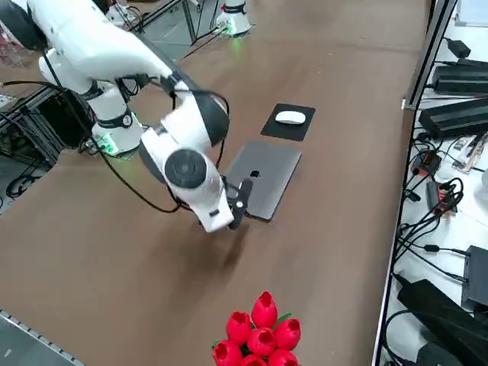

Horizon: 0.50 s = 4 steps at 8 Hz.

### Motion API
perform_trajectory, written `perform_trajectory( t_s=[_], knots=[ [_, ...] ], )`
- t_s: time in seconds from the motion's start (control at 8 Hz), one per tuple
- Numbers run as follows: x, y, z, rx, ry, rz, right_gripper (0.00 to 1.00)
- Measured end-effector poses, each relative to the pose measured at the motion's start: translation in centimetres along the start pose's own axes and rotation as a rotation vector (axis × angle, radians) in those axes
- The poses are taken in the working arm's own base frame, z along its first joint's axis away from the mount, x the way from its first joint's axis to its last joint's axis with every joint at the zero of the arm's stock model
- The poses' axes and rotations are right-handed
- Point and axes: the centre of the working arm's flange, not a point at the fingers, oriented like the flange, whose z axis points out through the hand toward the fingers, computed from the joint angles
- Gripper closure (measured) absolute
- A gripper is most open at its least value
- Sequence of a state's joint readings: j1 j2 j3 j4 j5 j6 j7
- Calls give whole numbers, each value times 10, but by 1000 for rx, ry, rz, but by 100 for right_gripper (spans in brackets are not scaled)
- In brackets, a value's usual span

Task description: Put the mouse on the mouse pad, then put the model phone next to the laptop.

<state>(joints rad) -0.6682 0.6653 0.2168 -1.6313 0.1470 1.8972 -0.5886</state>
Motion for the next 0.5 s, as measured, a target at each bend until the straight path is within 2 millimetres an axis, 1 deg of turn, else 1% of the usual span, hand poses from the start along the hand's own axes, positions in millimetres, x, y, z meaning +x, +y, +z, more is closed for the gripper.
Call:
perform_trajectory(
  t_s=[0.12,0.25,0.5],
  knots=[
    [4,6,8,26,7,-1,84],
    [8,8,9,31,14,-5,84],
    [10,10,0,28,25,-9,84]
  ],
)
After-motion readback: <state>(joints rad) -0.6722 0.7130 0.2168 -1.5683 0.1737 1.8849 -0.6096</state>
